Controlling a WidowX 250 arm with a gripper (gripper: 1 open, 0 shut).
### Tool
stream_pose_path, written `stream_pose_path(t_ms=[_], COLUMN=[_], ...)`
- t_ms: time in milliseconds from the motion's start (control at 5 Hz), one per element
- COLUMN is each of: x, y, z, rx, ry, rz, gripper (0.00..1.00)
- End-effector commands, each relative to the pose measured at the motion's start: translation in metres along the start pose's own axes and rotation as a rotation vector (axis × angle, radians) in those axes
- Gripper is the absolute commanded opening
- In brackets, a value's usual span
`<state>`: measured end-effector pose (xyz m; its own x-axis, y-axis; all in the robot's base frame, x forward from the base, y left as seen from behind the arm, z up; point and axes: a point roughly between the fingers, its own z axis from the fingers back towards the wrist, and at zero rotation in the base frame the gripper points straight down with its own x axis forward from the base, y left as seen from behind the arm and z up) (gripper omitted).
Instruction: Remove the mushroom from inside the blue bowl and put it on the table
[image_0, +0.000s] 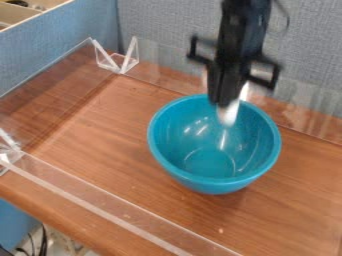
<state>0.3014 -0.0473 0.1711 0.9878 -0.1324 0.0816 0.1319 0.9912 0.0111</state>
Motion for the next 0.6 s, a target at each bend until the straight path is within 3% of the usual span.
stream_pose_path(t_ms=[0, 200, 400], x=[-0.002, -0.0021, -0.0004], y=[0.0034, -0.0017, -0.0057], z=[0.0162, 0.0139, 0.0078], rx=[0.022, 0.022, 0.022], ry=[-0.153, -0.146, -0.132], rz=[0.007, -0.009, -0.02], gripper=[0.0, 1.0, 1.0])
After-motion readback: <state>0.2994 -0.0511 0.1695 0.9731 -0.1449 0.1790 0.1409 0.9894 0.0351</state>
